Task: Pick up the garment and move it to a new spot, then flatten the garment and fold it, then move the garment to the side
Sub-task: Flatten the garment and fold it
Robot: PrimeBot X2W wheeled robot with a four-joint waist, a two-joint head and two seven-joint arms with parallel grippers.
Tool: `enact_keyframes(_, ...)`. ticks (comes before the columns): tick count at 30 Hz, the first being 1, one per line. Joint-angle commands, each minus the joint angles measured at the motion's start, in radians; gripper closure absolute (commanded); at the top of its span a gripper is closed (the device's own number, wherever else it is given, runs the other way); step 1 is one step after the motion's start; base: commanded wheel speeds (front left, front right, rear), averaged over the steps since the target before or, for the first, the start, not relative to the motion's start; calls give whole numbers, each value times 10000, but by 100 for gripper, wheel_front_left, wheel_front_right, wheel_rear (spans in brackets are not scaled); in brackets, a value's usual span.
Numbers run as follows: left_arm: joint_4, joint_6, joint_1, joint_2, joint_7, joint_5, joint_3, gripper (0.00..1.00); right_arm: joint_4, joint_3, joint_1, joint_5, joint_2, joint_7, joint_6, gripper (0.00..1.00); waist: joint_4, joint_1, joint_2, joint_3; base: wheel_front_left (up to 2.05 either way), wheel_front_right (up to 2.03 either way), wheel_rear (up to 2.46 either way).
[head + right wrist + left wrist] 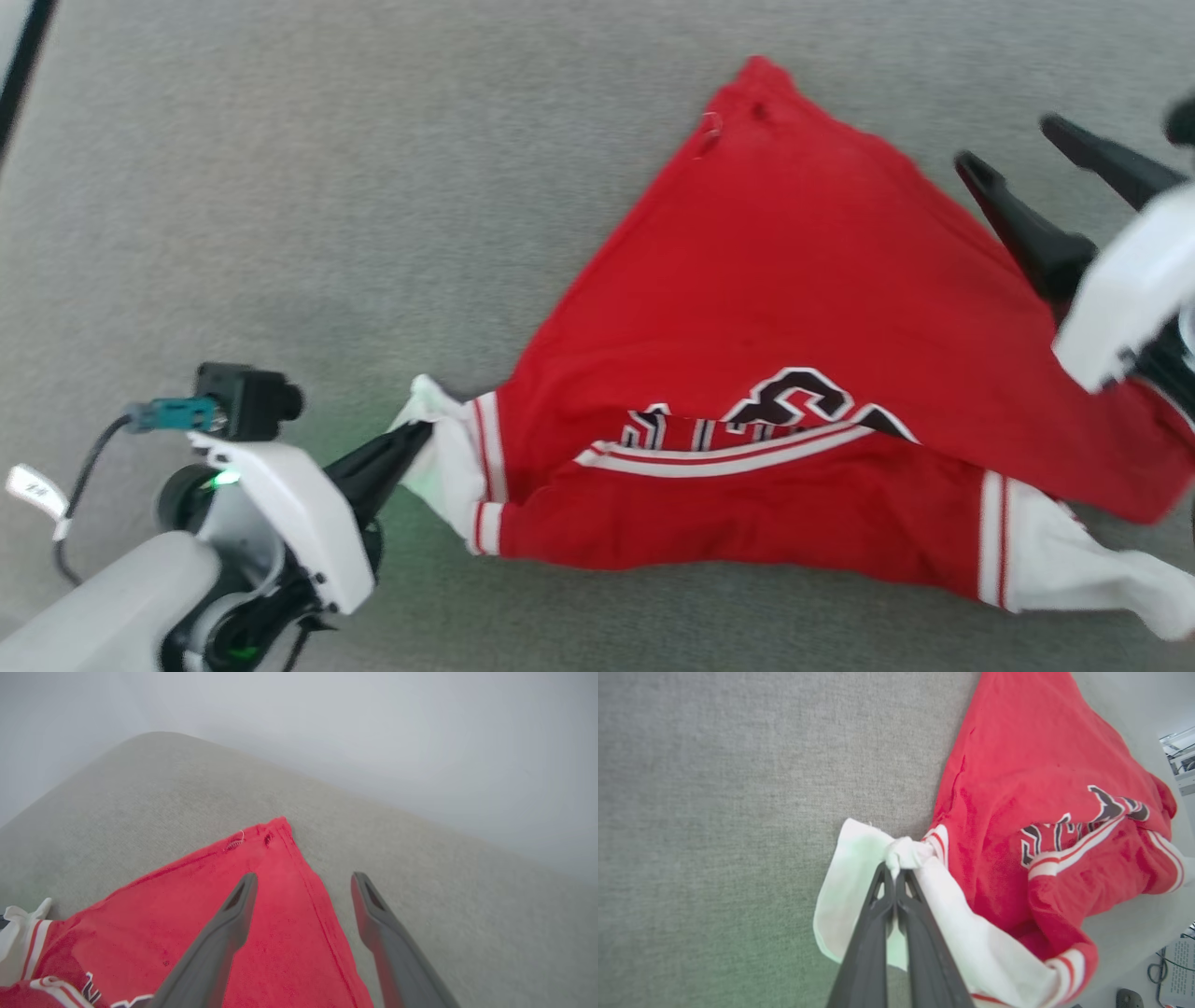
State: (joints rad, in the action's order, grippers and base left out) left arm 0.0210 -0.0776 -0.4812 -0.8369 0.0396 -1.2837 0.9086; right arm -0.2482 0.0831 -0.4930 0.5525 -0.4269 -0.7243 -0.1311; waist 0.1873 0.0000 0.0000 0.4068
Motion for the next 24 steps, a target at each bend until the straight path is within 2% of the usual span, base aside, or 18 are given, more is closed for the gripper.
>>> enact_keyframes(1,-160,184,-286,309,100,215,117,100,712,454,-782,150,-104,316,8,0,529,0,0,125,0,0,0)
enact_keyframes(6,-698,593,-846,1098,360,506,503,100,2817,1586,-2447,310,-472,881,6,0,1352,0,0,288,0,0,0)
enact_keyframes(11,-1142,940,-1234,1683,468,710,721,100,4573,2540,-3571,474,-775,913,6,0,1930,0,0,434,0,0,0)
enact_keyframes(19,-1931,1436,-1627,2499,459,847,993,100,7377,4636,-4847,816,-1319,-642,6,0,2675,0,0,583,0,0,0)
enact_keyframes(24,-2271,1616,-1670,2706,401,769,1048,100,8513,5921,-4694,1185,-1514,-1848,5,0,2822,0,0,585,0,0,0)
